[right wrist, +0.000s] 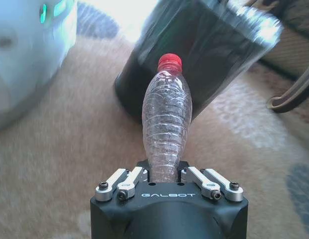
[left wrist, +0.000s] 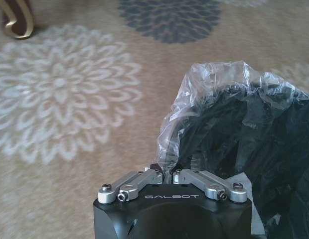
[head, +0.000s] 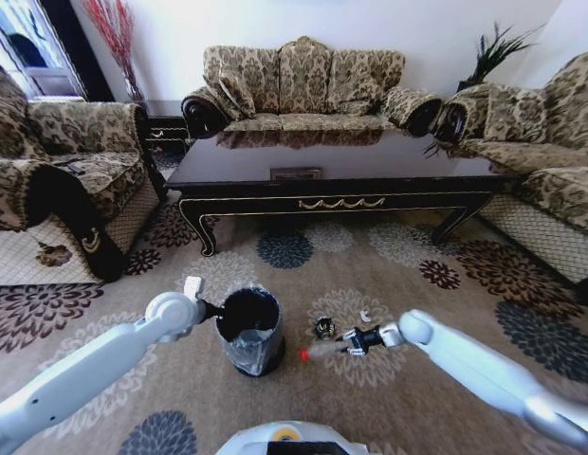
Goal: Move to the front of the table and pick up the trash from the floor, then place it into the trash bin.
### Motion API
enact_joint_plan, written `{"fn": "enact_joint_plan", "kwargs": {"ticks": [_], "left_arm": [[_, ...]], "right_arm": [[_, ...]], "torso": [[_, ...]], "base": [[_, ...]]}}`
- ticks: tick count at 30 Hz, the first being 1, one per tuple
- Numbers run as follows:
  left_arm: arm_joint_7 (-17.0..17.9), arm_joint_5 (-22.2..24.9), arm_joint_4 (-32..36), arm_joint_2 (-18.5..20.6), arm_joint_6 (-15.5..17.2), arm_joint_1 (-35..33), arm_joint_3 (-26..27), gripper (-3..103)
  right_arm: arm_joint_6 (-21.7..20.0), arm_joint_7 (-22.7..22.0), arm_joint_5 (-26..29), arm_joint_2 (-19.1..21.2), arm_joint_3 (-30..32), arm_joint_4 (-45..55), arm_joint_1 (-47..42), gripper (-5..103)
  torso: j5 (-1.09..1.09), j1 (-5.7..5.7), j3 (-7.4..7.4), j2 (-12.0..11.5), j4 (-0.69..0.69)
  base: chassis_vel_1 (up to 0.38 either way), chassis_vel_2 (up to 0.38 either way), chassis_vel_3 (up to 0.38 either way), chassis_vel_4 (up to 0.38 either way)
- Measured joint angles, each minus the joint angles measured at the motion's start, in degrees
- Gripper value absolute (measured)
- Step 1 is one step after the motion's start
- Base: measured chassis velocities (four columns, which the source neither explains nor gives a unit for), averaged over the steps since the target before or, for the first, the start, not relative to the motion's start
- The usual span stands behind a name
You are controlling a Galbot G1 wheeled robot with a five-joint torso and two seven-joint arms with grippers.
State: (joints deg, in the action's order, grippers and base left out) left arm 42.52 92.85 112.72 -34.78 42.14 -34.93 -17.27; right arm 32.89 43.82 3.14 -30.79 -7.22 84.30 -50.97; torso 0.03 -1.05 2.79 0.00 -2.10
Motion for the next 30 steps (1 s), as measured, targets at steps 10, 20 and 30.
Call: {"fn": "enact_joint_plan", "kwargs": {"ticks": [10, 20, 30], "left_arm": [[1.8, 1.4, -0.4, -3.0, 0.0, 6.4, -6.5, 4], [2.7, 1.8, -1.8, -5.5, 0.0, 9.5, -9.5, 4], [5.0, 4.1, -3.1, -11.9, 0.0, 16.9, -16.5, 4]], "right_arm": [[-2.8, -4.9, 15.5, 4.7, 17.8, 15.9, -18.5, 24], [-4.8, -11.2, 24.4, 4.0, 23.1, 22.8, -21.9, 24], [-12.9, -24.8, 29.2, 1.8, 18.9, 35.2, -20.8, 24]], "torso": [[-0.01, 0.00, 0.00, 0.0, 0.07], [-0.03, 0.00, 0.00, 0.0, 0.09], [-0.02, 0.00, 0.00, 0.0, 0.07]], "base": [[0.000, 0.000, 0.000, 0.000], [0.000, 0.000, 0.000, 0.000], [0.000, 0.000, 0.000, 0.000]]}}
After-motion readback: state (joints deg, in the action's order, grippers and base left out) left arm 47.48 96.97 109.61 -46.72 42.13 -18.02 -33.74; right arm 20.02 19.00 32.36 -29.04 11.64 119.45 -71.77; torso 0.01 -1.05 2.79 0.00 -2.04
